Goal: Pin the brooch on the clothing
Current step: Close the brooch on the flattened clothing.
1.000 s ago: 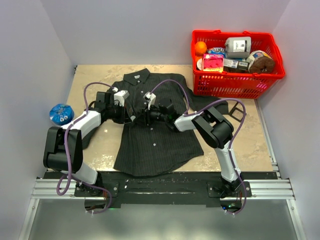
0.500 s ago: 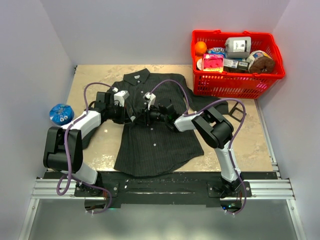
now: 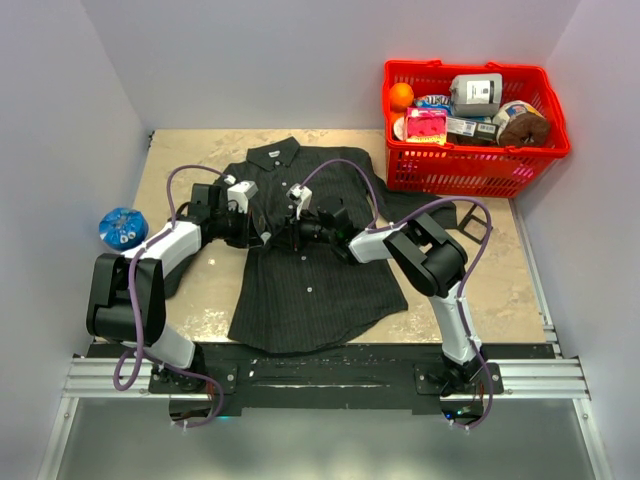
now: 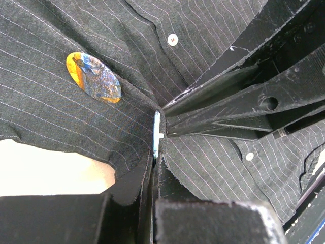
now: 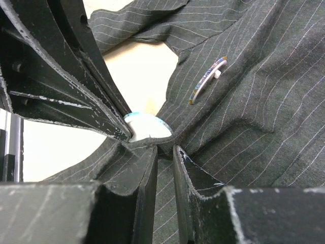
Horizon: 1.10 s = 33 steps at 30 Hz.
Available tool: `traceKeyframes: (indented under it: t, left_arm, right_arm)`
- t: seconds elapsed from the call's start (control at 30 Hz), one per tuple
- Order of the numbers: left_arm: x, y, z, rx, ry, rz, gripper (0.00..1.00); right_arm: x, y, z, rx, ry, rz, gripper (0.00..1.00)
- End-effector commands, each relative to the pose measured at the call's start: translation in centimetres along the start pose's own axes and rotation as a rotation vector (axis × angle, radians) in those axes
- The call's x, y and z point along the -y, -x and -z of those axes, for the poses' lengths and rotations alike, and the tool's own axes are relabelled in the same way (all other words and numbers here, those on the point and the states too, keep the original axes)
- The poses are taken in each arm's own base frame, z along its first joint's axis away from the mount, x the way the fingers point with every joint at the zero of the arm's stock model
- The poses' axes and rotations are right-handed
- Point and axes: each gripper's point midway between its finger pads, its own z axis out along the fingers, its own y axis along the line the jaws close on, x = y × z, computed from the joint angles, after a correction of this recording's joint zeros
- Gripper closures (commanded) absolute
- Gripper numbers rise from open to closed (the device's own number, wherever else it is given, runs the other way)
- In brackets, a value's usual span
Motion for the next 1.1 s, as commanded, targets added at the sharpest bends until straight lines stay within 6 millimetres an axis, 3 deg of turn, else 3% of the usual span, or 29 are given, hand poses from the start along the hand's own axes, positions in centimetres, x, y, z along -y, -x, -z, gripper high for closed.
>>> traceKeyframes:
  t: [0.0, 0.7, 0.93, 1.07]
  left_arm:
    - [1.0, 0.8, 0.2, 0.017, -0.064, -0.03, 1.0]
    - [1.0, 0.9, 0.0, 0.02, -0.074, -0.021, 1.0]
    - [2.2, 0.1, -0.7, 0.037, -0.152, 0.042, 1.0]
    - [2.4, -0.5, -0.9, 0.041, -0.169, 0.09, 1.0]
  right_arm:
    - [-0.7, 2.7, -0.4, 0.059, 0.033, 0.063, 0.78]
    - [-2.2, 1.9, -0.6, 0.041, 0.1, 0.032, 0.74]
    - [-2.5, 2.3, 0.0, 0.067, 0.107, -0.04, 0.59]
    - [-2.1, 1.9, 1.4, 0.084, 0.111, -0.118, 0.48]
